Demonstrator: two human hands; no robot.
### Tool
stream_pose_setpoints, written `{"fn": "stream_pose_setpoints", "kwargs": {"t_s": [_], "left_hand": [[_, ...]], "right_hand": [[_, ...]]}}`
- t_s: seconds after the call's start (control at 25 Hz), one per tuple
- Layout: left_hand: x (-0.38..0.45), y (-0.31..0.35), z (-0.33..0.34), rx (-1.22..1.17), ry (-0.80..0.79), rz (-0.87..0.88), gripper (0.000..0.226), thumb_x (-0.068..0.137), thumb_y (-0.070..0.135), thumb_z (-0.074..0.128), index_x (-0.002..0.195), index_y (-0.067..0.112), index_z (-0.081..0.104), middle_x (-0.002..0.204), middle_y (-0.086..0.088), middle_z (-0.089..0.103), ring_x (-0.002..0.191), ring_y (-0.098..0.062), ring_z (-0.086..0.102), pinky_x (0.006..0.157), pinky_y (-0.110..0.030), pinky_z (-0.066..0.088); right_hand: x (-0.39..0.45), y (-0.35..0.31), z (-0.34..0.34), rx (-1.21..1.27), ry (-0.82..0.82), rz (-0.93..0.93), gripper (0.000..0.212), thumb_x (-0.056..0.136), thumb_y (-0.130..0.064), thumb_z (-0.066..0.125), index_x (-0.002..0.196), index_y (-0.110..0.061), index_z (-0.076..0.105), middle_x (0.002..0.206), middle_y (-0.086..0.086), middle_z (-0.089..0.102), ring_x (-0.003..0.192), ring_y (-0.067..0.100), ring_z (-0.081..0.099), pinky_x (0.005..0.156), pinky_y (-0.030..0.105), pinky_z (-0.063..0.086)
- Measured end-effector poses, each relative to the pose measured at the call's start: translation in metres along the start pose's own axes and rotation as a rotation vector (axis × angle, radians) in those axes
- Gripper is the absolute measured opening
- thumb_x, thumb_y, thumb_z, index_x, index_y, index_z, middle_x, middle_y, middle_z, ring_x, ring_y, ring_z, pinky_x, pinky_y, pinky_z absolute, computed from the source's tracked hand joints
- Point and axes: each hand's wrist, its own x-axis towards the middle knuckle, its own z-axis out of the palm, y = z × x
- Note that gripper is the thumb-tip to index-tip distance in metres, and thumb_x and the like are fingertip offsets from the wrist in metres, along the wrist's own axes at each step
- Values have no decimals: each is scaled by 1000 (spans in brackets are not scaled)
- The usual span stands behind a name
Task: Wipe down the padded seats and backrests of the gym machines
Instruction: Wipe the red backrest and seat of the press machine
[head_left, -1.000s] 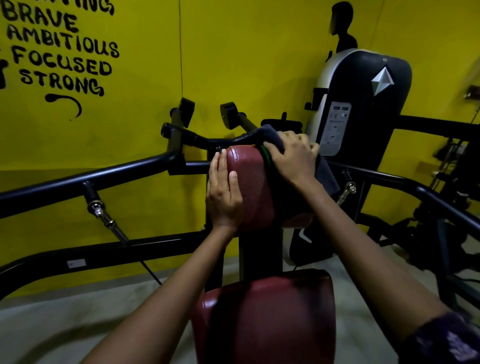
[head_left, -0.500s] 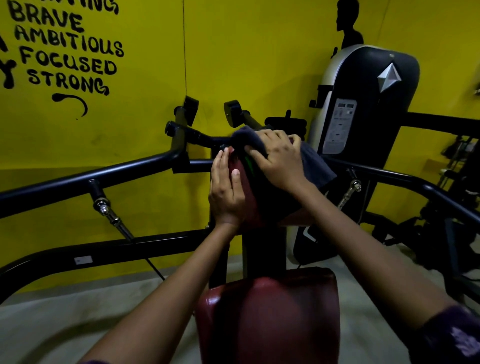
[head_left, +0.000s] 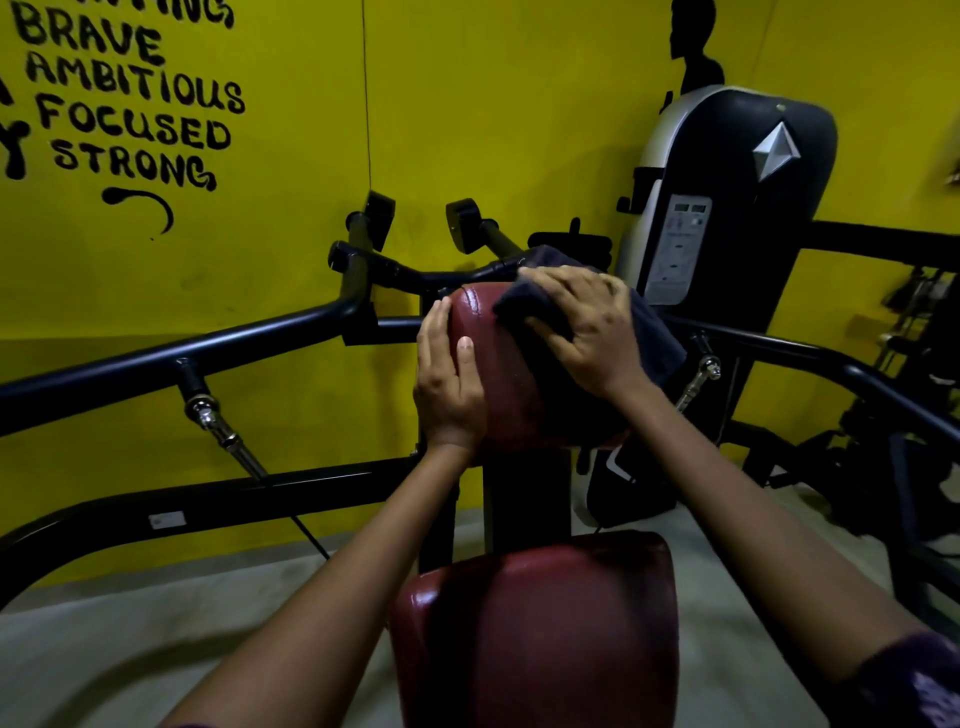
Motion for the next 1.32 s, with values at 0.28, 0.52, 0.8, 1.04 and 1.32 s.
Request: {"fn": "stream_pose_setpoints", "kwargs": {"t_s": [0.28,0.52,0.8,1.04,1.32], "left_hand": [[-1,0,-1,35,-8,13,55,95,35,29,140,7,41,143,-11,43,130,-11,37,103,-12,29],[2,5,-2,20,-27,-7,50,93,30,35,135,5,46,138,-12,45,123,-20,47,93,-18,36],[58,32,-13,111,-138,-128,36,87,34,39,100,5,57,107,-10,58,89,-19,54,71,-29,40],[58,13,-3,218,-345,249,41,95,35,37,116,13,65,113,-3,64,104,-19,59,81,-28,43],[61,7,0,83,-294,248,43,92,35,37,111,13,68,111,0,65,103,-12,59,82,-21,43]], "right_hand": [[-50,-30,29,-145,331,529,45,89,-44,47,131,-28,50,133,5,52,105,27,39,85,41,34],[-84,-35,20,132,167,200,49,69,-26,44,117,-24,54,134,1,52,119,27,37,100,40,26],[-57,-68,12,542,497,638,37,80,-36,59,85,0,51,105,8,47,101,14,43,91,48,39],[-72,-53,26,-58,311,671,66,79,-65,52,125,-19,62,150,15,35,137,41,29,110,55,20],[-70,3,11,109,184,438,61,84,-46,45,140,-23,44,148,11,39,131,37,35,102,60,33]]}}
